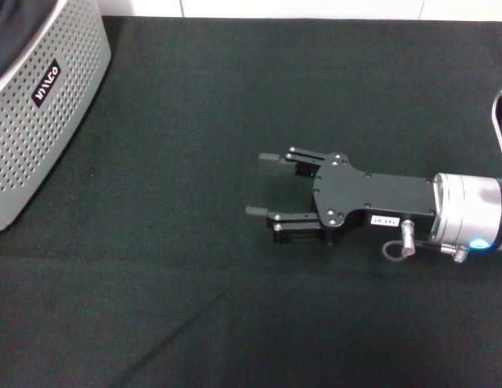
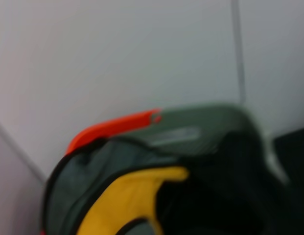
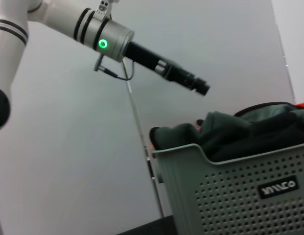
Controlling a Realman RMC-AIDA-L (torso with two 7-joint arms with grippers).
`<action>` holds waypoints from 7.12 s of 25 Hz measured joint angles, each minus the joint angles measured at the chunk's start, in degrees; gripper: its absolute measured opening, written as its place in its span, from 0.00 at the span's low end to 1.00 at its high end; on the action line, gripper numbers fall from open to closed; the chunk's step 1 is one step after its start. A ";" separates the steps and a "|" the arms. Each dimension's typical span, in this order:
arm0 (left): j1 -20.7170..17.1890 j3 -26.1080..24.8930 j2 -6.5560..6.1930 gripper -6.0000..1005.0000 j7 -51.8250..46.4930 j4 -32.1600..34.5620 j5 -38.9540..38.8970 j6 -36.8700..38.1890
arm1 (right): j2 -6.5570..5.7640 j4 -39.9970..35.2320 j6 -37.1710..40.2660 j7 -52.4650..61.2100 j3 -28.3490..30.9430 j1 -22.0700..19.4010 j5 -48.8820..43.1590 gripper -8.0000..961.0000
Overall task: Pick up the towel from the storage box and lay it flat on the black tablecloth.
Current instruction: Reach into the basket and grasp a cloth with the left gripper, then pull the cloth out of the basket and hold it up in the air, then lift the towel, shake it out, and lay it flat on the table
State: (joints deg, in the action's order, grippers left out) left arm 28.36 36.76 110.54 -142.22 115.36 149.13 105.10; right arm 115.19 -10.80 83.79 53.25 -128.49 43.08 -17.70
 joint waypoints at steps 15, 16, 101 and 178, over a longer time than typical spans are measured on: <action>-1.90 2.75 2.27 0.62 5.23 -1.20 13.11 -9.18 | 0.38 -0.28 -1.44 -1.56 0.81 -0.93 -0.19 0.88; -2.32 3.74 2.59 0.62 5.30 -1.90 13.12 -10.77 | 0.40 -0.30 -1.44 -1.65 0.89 -1.02 -0.18 0.88; -10.34 -0.83 8.94 0.03 51.59 -28.59 -58.70 -6.77 | -3.89 -3.22 12.47 -6.70 18.21 -4.00 -0.14 0.88; -9.42 4.21 9.15 0.28 60.34 -56.77 -55.46 -4.67 | -3.47 -22.55 11.11 9.80 40.41 0.61 -16.98 0.01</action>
State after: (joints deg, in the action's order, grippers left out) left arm 18.94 40.97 119.69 -81.87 58.60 93.67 100.42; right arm 111.72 -33.35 94.90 63.05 -88.07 43.70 -34.68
